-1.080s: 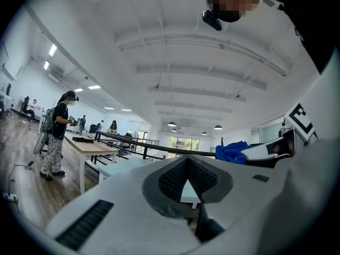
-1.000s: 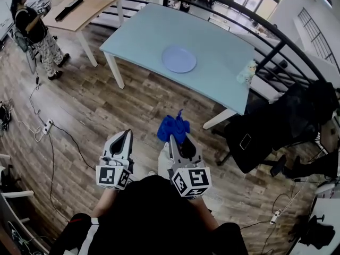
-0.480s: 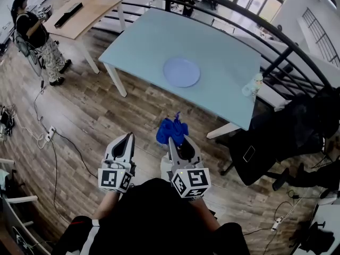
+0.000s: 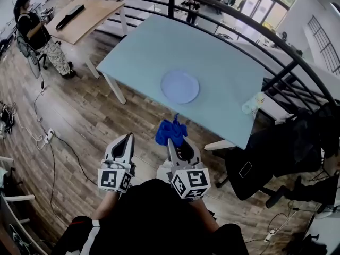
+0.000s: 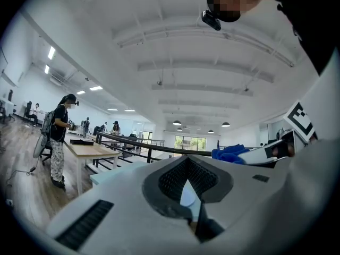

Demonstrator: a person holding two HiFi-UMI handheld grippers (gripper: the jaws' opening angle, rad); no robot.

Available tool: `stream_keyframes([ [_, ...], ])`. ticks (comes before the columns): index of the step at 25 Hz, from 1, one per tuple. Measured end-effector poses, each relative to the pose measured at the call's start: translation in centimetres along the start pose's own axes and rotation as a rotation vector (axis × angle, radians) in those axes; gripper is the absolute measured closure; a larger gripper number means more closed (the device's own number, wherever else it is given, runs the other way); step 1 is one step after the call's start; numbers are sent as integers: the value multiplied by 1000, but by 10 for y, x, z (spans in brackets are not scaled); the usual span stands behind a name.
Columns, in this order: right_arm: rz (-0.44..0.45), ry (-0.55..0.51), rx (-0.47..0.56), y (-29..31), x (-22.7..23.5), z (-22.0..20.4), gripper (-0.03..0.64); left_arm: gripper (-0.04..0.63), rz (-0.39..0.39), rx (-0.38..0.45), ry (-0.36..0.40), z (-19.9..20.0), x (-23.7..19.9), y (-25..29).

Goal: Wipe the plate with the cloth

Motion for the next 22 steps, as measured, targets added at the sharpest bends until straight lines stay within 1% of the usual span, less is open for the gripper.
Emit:
stream_keyframes([
  [4, 50, 30, 0, 17, 21, 15, 499, 594, 17, 6, 3, -3, 8, 27],
  [8, 71, 23, -1, 33, 38, 30, 499, 594, 30, 5, 18, 1, 14, 53],
  [13, 70, 33, 0, 41, 54, 39, 499, 594, 19, 9, 22, 1, 23, 73],
  [18, 47, 40, 9, 44, 71, 47, 499, 594, 6, 4, 26, 1, 34, 90],
  [22, 34, 48, 8, 47, 77, 49, 499, 594, -2, -1, 23, 1, 34, 100],
])
Point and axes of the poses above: the fingertips, and each gripper's own axes: y forward along the fingers, x to its right, z out of its top, the point moved 7 cm from there along -y, backward along the fingers, and after that the axes turned 15 degrees about y, right-handed, at the moved point
